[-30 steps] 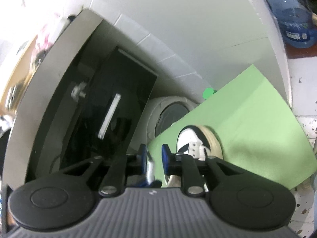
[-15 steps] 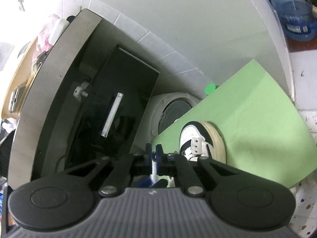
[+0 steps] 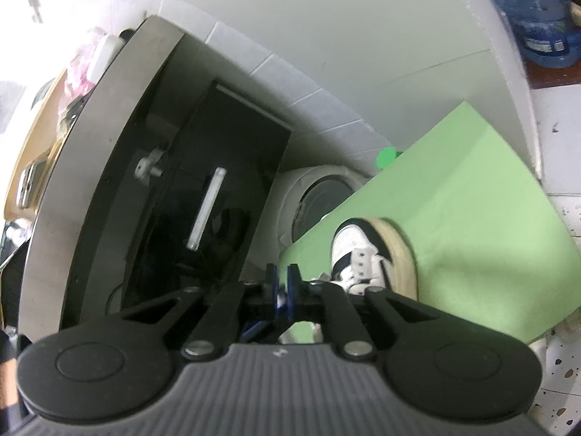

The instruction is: Lace up shoes with both hands

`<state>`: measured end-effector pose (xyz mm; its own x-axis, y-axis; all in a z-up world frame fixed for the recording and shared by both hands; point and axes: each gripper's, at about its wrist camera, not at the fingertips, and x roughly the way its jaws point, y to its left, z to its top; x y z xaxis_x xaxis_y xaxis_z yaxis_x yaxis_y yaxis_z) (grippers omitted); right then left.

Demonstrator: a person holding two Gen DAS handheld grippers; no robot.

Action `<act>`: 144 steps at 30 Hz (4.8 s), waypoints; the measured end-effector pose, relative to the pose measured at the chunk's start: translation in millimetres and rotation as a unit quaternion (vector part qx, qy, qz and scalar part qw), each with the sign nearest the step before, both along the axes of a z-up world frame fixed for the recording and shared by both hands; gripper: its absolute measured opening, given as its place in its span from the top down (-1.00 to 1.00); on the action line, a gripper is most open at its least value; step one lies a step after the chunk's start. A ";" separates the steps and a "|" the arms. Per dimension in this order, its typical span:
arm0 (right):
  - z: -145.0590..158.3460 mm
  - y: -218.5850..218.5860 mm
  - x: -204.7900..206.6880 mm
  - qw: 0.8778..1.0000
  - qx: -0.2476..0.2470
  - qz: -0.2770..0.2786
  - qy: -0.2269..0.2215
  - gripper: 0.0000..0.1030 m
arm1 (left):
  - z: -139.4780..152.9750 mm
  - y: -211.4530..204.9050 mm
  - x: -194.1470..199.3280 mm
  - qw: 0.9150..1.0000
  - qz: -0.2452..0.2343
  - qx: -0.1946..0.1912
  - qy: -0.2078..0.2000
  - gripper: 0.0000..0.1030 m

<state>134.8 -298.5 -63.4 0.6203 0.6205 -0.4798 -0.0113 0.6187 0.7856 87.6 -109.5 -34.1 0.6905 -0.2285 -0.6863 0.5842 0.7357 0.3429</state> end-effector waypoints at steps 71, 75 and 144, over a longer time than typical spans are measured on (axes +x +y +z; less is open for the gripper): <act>-58.0 17.1 41.5 0.988 -0.071 0.051 0.128 0.77 | -76.0 -0.2 66.9 0.988 -0.011 0.012 0.153 0.90; -50.6 27.8 38.2 0.986 -0.114 0.071 0.100 0.76 | -75.8 -1.8 63.0 0.990 -0.016 0.016 0.138 0.91; -78.1 4.8 65.3 0.989 -0.003 0.008 0.148 0.80 | -57.8 13.1 54.0 0.989 0.028 -0.085 0.116 0.68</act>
